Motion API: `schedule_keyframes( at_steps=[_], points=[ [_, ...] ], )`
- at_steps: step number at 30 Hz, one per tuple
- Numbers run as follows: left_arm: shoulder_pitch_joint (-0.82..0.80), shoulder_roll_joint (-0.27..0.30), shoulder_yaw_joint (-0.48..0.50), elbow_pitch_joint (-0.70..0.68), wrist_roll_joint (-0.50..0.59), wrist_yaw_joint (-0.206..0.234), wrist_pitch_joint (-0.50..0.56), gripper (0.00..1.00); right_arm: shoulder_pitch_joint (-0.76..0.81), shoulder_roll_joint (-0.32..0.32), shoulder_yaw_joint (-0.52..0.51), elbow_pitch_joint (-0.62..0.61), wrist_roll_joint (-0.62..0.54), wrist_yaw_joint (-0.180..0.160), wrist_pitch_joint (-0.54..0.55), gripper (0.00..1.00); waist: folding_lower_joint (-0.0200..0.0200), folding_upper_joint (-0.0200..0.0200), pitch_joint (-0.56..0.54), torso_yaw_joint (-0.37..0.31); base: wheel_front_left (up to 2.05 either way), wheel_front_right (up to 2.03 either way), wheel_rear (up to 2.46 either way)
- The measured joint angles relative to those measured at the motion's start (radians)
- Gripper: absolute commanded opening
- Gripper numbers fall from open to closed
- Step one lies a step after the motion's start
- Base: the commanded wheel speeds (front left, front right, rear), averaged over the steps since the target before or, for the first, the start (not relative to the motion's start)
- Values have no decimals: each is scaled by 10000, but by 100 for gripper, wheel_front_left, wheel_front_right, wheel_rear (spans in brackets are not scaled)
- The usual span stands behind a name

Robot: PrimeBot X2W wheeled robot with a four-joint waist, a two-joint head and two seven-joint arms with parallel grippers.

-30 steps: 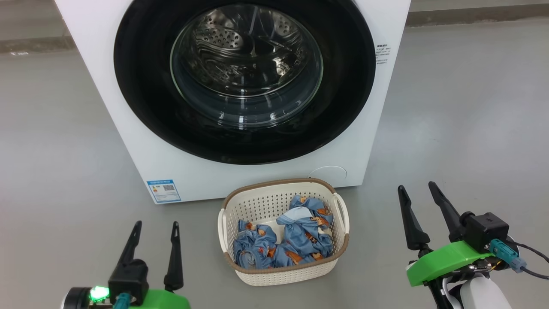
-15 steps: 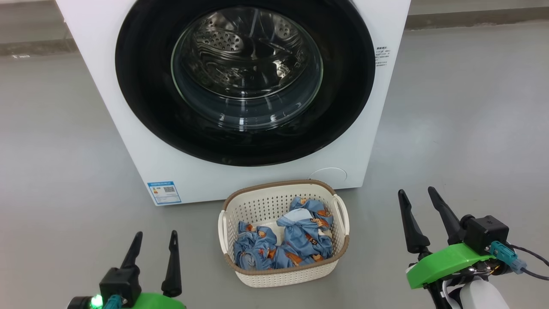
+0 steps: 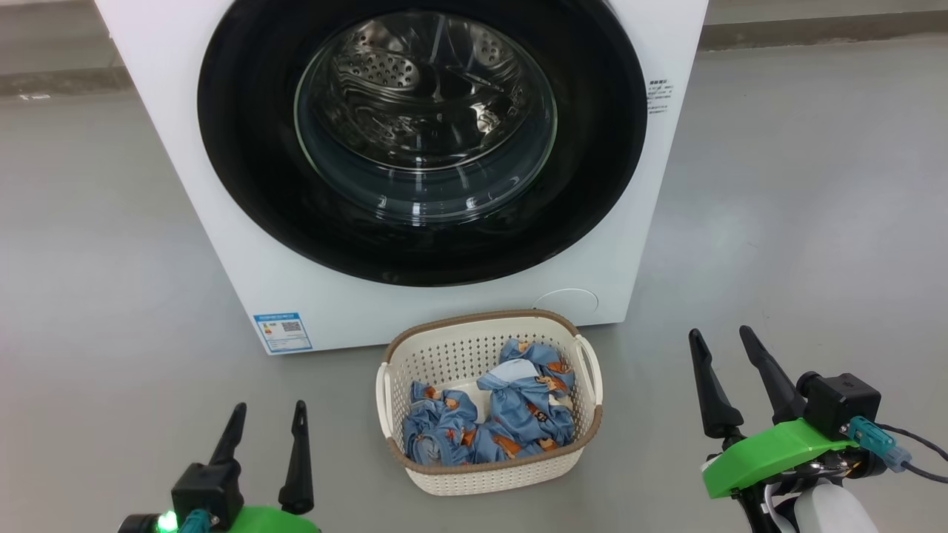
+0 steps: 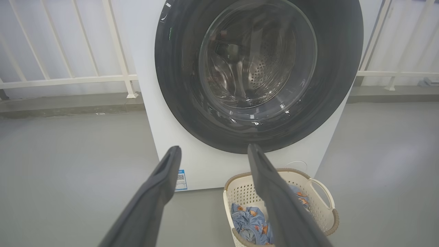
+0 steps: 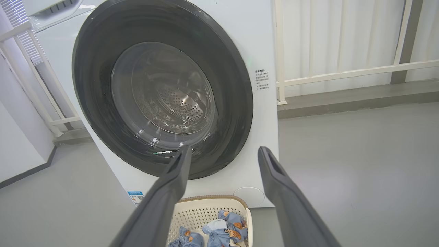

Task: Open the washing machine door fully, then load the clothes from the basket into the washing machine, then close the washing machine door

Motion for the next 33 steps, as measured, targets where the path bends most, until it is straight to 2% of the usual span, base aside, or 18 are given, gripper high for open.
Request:
schedule_keyframes(
  at_steps=[17,26,30,33],
  points=[
    [0,0,0,4,-90,-6,0,100,-1,0,12,77,134,0,0,100,0,0,33,-9,0,0,0],
    [-1,0,15,82,-512,-184,0,100,-1,0,6,82,134,0,0,100,0,0,42,22,0,0,0],
    [-1,0,-10,153,-635,-512,0,100,-1,0,8,84,136,0,0,100,0,0,59,22,32,-9,-23],
    [-1,2,-8,153,-617,-531,0,100,-2,2,10,84,148,0,0,100,-1,0,75,21,89,-21,-68]
  ],
)
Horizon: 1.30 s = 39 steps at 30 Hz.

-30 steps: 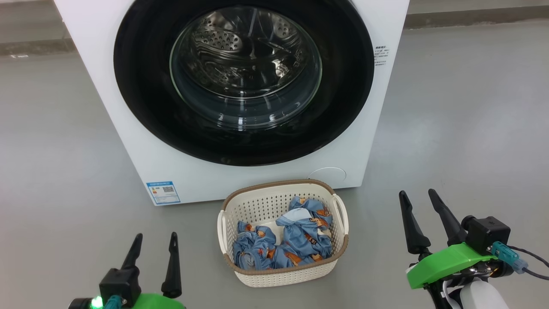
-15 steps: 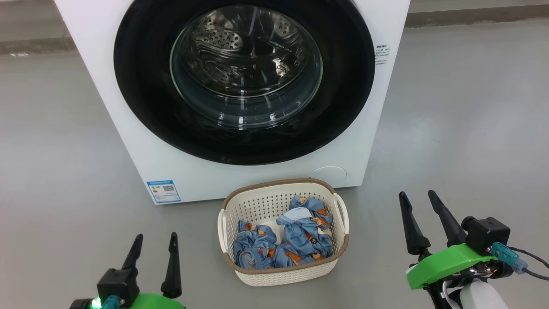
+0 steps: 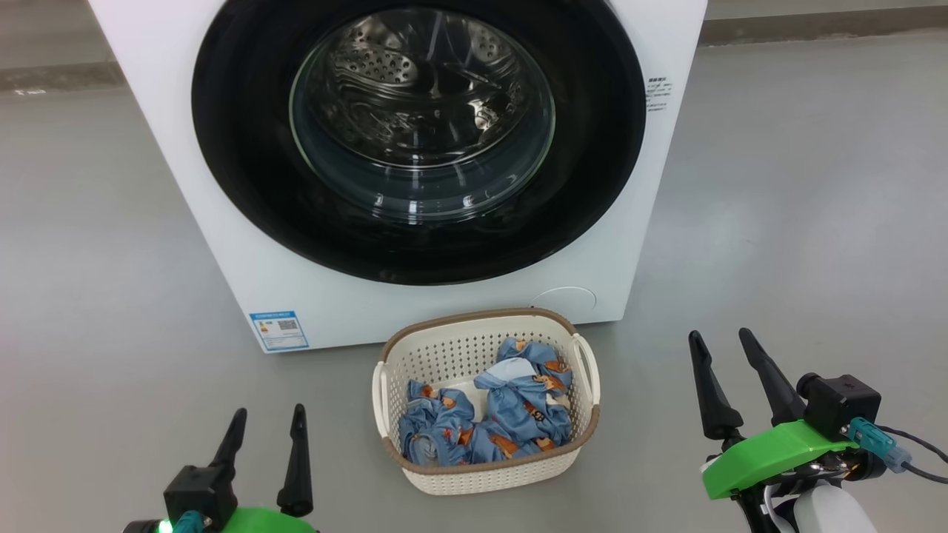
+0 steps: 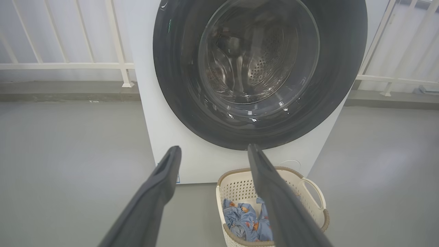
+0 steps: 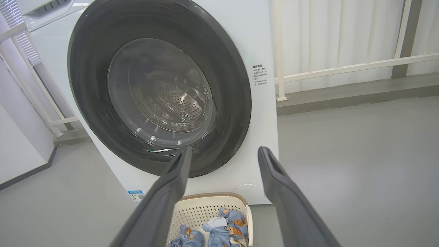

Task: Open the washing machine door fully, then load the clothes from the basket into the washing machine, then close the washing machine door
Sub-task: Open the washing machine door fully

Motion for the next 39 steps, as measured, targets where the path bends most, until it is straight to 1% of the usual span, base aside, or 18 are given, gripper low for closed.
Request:
schedule_keyframes(
  at_steps=[6,20,25,31,39],
  points=[
    [0,4,13,0,104,4,0,100,-1,4,0,0,0,0,0,100,1,0,32,-6,124,20,-144],
    [-4,0,33,-73,109,12,0,100,-2,-4,-4,2,0,0,0,100,0,0,64,-5,162,73,-235],
    [-17,-10,-17,-38,345,15,0,100,-2,-27,-12,10,0,0,0,100,0,0,62,-7,108,69,-178],
    [-71,-12,-33,-50,345,17,0,100,-2,-40,-21,19,0,0,0,100,0,0,55,-2,46,46,-91],
    [-79,-6,-13,-123,349,17,0,100,-2,-35,-12,33,0,0,0,100,0,0,41,-2,4,4,-8]
  ],
)
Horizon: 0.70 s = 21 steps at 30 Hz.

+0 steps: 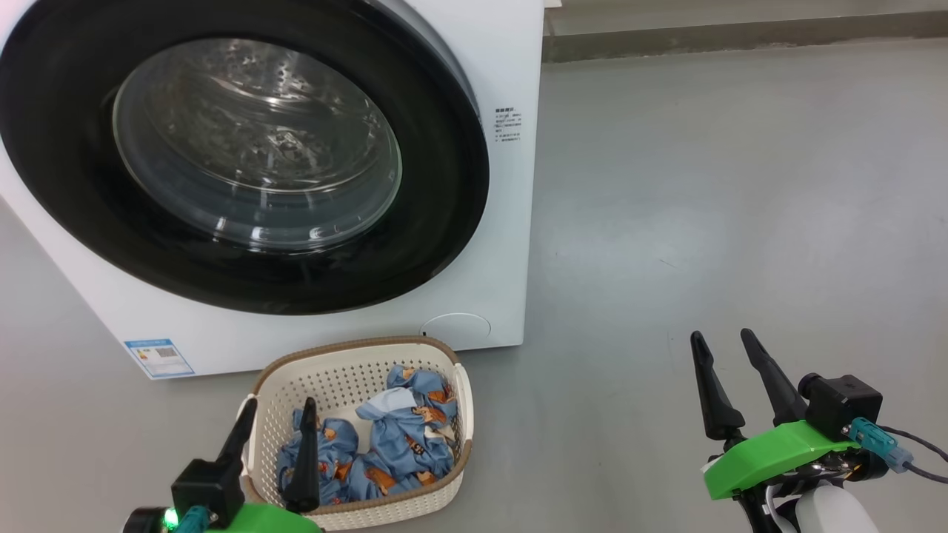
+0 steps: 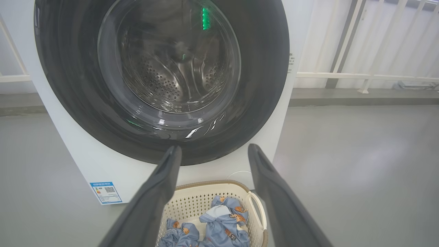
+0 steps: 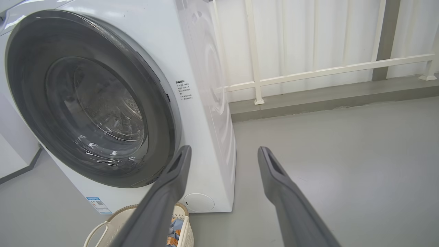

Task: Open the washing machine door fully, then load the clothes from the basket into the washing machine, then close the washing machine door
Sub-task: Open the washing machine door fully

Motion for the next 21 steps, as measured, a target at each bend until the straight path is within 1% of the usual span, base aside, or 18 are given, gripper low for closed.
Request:
schedule_keyframes(
  at_steps=[7,15,21],
  points=[
    [0,0,27,2,0,13,0,100,0,0,6,21,0,0,0,100,1,0,-41,-10,0,0,0],
    [0,0,29,35,0,169,0,100,0,0,21,50,0,0,0,100,0,0,-116,-10,0,0,0],
    [0,0,36,48,0,176,0,100,0,0,21,52,0,0,0,100,0,0,-131,17,0,0,0]
  ],
)
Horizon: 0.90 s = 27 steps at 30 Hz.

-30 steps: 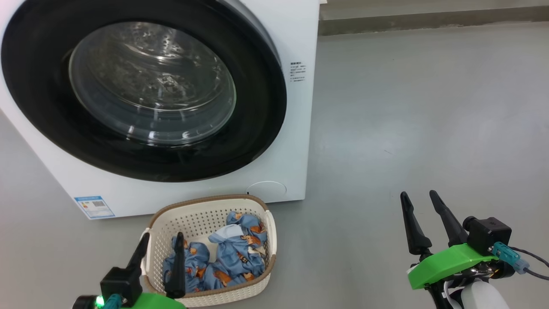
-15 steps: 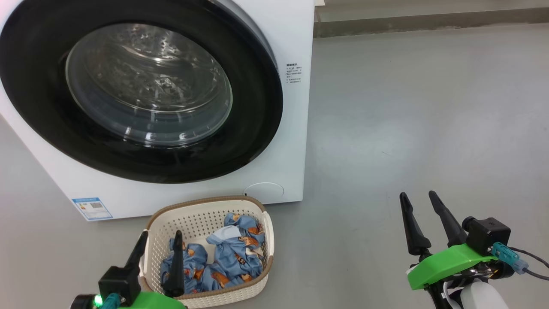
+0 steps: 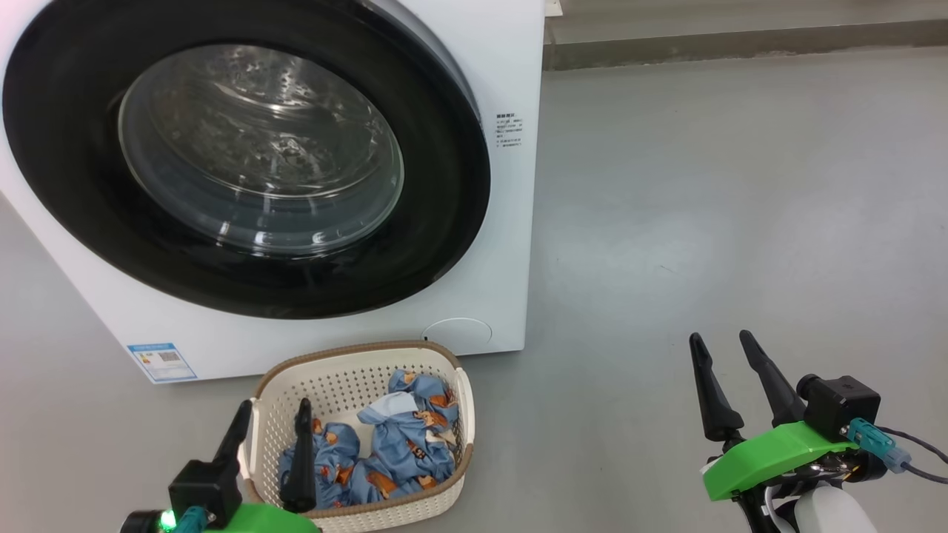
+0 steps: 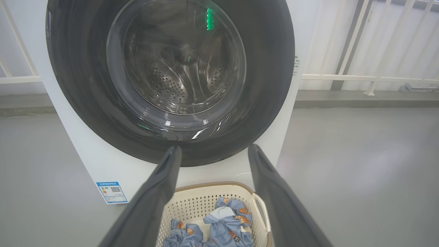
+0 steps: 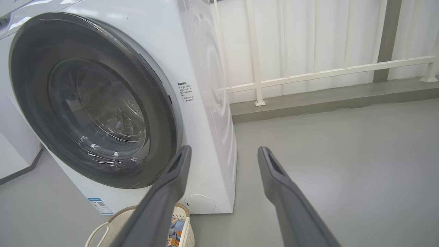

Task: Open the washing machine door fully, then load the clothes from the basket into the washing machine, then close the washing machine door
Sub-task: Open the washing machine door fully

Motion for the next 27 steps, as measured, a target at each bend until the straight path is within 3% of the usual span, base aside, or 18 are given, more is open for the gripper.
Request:
schedule_keyframes(
  at_steps=[16,17,19,27],
  points=[
    [0,0,2,52,-12,40,0,100,0,0,58,56,-4,0,0,100,0,0,16,74,0,0,0],
    [0,0,2,52,-12,40,0,100,0,0,65,56,-4,0,0,91,0,-1,12,77,0,0,0],
    [0,0,2,52,-12,40,0,100,0,0,102,58,-2,0,0,0,0,0,-1,82,0,0,0],
    [1,0,-10,52,-12,40,0,100,0,0,349,21,596,0,0,0,0,0,10,140,0,0,0]
  ],
)
